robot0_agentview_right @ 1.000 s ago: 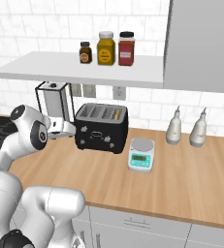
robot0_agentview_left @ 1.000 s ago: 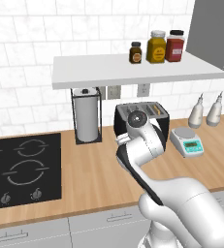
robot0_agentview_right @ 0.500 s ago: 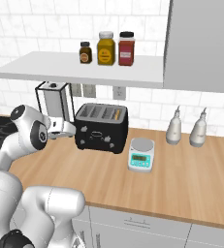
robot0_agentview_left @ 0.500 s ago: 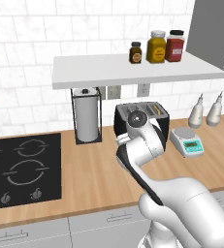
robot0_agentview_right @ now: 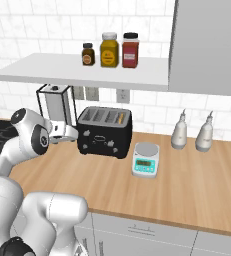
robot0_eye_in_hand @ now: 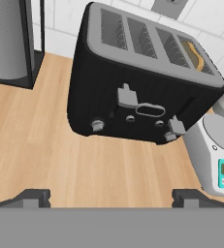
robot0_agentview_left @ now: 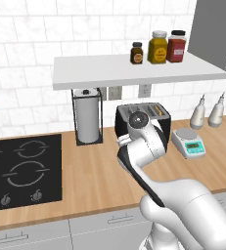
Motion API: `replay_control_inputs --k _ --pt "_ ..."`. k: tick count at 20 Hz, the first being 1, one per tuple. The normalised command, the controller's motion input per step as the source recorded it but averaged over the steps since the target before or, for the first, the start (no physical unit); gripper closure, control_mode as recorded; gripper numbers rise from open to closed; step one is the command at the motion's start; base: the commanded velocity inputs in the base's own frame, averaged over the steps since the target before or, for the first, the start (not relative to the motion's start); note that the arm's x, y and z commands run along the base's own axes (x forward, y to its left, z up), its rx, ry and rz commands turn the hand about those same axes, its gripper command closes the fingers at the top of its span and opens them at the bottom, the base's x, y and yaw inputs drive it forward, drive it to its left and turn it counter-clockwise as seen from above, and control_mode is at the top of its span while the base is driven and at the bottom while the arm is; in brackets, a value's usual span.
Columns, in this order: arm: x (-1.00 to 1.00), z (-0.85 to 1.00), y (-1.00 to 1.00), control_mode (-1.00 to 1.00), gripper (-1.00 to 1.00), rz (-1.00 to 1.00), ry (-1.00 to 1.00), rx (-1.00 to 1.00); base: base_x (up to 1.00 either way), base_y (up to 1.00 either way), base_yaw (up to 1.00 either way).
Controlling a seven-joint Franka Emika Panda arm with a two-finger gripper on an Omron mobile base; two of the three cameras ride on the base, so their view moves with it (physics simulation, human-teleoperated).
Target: Start the toaster. Once the lever pops up, take the bread to the plate on the dining counter.
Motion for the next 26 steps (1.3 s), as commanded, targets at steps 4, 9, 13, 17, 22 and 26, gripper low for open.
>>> replay_control_inputs --k 4,9,13,17,22,26 --pt "0.0 0.0 0.0 -1.0 -1.0 0.0 0.0 0.0 0.0 0.0 0.0" --pt "0.0 0.0 0.0 -1.0 -1.0 0.0 0.0 0.0 0.0 0.0 0.0" --pt "0.0 0.0 0.0 -1.0 -1.0 0.0 0.0 0.0 0.0 0.0 0.0" --pt "0.0 0.0 0.0 -1.0 -1.0 0.0 0.0 0.0 0.0 0.0 0.0" --pt "0.0 0.0 0.0 -1.0 -1.0 0.0 0.0 0.0 0.0 0.0 0.0" --pt "0.0 0.0 0.0 -1.0 -1.0 0.0 0.0 0.0 0.0 0.0 0.0"
